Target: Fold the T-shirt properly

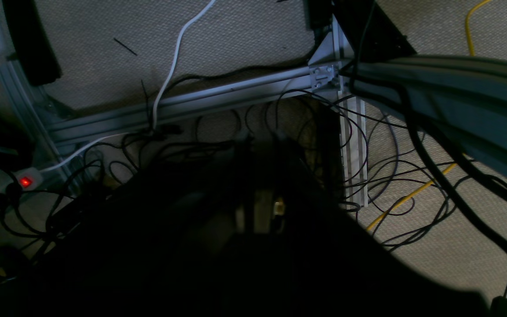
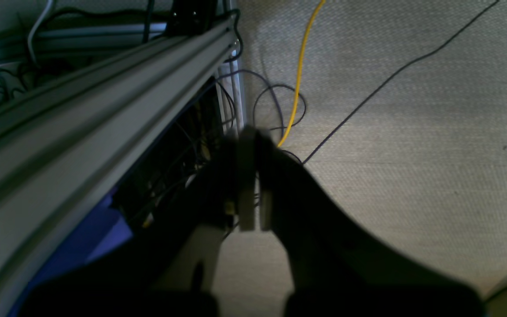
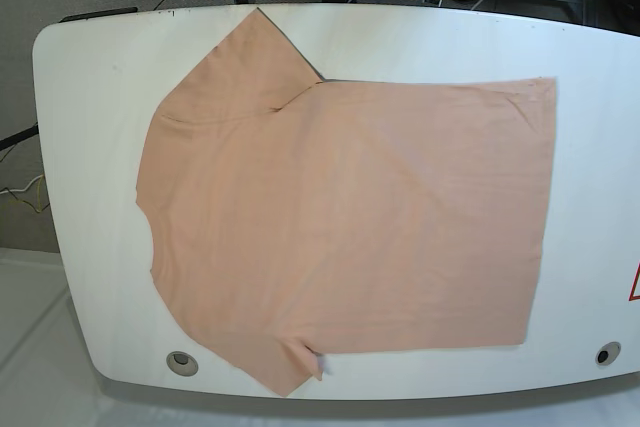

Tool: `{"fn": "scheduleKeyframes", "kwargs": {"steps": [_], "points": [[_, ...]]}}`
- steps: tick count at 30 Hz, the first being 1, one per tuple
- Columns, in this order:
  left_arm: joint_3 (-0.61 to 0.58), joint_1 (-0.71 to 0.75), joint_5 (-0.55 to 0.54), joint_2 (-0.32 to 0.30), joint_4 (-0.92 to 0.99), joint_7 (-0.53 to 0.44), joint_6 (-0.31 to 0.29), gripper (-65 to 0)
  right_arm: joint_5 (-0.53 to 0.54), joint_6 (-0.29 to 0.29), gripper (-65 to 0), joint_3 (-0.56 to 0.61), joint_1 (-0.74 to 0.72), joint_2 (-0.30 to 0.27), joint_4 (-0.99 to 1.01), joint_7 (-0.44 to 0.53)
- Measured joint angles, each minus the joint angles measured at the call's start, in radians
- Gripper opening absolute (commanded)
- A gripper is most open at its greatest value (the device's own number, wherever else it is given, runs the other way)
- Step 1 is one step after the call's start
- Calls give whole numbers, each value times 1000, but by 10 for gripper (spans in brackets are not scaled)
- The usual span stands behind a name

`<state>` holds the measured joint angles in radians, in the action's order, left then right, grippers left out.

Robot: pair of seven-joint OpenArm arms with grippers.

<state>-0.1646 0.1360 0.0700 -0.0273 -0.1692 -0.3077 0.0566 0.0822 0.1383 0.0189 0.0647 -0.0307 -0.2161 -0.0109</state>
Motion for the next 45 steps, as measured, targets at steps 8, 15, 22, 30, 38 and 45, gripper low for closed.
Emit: {"fn": "scheduleKeyframes", "kwargs": {"steps": [8, 15, 22, 30, 38, 45], "points": [[-2, -4, 0, 0, 2, 0, 0, -635, 0, 0, -645, 0, 0, 0, -5, 0], [-5, -3, 0, 0, 2, 20, 6, -549, 0, 0, -647, 0, 3, 0, -5, 0], [-7, 0, 1, 0, 6, 31, 7, -581, 0, 0, -647, 0, 6, 0, -5, 0], [-6, -4, -3, -2, 0, 26, 6, -634, 0, 0, -649, 0, 6, -1, -6, -1], [-7, 54, -15, -33, -86, 4, 3, -650, 0, 5, -650, 1, 27, -25, -13, 1], [-9, 108, -23, -66, -131, 6, 4, -650, 0, -7, -650, 1, 51, -55, -13, -9]]}}
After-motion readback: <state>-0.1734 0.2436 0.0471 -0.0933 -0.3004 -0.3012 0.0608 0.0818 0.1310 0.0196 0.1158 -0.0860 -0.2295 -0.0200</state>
